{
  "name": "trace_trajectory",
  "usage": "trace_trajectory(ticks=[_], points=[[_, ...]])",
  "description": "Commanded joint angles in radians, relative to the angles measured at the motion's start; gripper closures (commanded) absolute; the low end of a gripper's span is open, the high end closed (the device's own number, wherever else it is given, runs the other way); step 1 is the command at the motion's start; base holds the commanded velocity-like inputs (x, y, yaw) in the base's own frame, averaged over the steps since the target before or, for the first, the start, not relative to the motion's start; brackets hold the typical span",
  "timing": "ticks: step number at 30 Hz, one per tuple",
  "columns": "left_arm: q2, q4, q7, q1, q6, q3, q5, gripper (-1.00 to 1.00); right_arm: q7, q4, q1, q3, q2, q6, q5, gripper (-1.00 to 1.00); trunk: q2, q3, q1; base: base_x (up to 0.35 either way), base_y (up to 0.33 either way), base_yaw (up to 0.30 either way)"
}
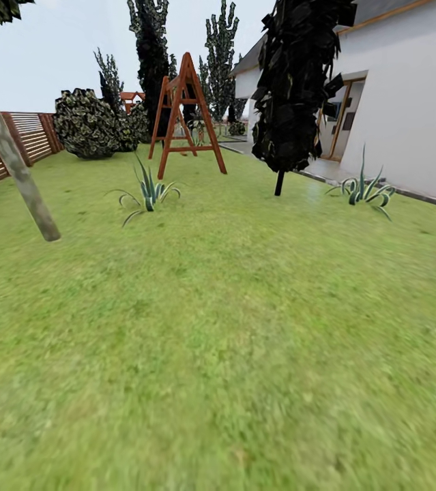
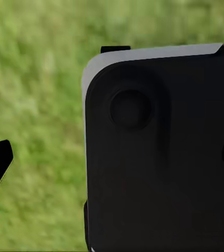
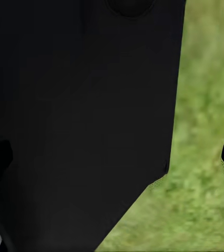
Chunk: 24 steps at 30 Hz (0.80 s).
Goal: Take the three Easter eggs out of the wicker basket on the lawn in the garden, then place them on the lawn next to a single tree (choose any tree) so that all three eggs are next to the same tree and none are left in the basket.
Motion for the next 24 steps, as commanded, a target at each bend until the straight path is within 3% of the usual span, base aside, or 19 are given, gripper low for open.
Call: trace_trajectory(ticks=[1, 24], points=[[0.000, 0.001, 0.000, 0.000, -0.003, 0.000, 0.000, -1.00, 0.000, -0.001, 0.000, -0.002, 0.000, -0.003, 0.000, -1.00, 0.000, -0.001, 0.001, 0.336, 0.000, 0.000], [0.000, 0.001, 0.000, 0.000, -0.003, 0.000, 0.000, -1.00, 0.000, -0.001, 0.000, -0.002, 0.000, -0.005, 0.001, -1.00, 0.000, -0.001, 0.001, 0.336, 0.000, 0.000]])
